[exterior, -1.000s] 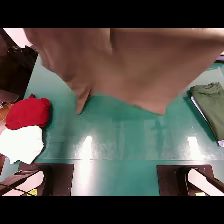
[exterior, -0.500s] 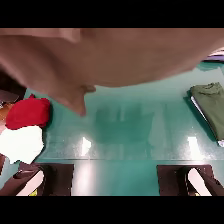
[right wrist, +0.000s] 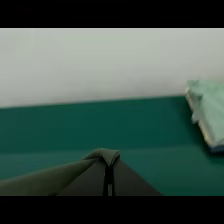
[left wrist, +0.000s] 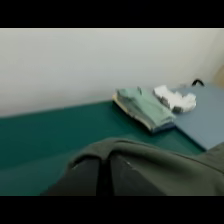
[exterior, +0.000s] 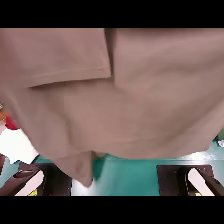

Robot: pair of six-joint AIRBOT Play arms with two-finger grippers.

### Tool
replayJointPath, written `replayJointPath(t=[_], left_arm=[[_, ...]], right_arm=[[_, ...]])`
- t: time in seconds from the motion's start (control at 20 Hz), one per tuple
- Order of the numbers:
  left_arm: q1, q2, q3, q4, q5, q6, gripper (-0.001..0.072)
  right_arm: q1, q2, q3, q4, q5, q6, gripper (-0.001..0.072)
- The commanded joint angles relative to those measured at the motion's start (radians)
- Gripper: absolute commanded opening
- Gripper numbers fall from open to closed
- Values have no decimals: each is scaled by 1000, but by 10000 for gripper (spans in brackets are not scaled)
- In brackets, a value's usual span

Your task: Fold the shirts.

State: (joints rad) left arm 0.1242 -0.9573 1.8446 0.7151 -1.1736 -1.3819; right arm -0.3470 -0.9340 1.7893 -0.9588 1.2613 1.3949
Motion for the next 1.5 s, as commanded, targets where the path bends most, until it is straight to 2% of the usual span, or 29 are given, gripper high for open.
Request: replayJointPath(t=[0.0,0.15,0.35,0.55,0.65,0.75,0.95,1.05,1.2,1.4,1.45], left_arm=[[1,-133,-220,25,-90,-5,28],[1,-332,-300,53,-80,13,28],[1,-568,-300,-9,41,109,28],[1,-624,-299,-99,255,236,28],[1,-623,-288,-95,299,280,28],[1,-624,-288,-68,267,320,28],[1,-624,-305,159,87,311,28],[1,-624,-345,240,14,280,28],[1,-624,-452,255,11,279,28],[1,-624,-522,259,47,266,31],[1,-623,-521,258,47,230,95]], right_arm=[[151,-181,-107,-93,123,68,13],[258,-388,-171,-206,124,110,13],[307,-628,-133,-221,-25,112,13],[312,-753,14,-221,-171,112,12],[312,-773,59,-223,-205,110,13],[312,-773,57,-222,-203,96,13],[322,-759,-69,-224,-108,83,12],[343,-721,-196,-244,-125,77,12],[391,-665,-354,-320,-182,78,13],[440,-643,-452,-316,-214,78,15],[450,-643,-457,-316,-211,86,18]])
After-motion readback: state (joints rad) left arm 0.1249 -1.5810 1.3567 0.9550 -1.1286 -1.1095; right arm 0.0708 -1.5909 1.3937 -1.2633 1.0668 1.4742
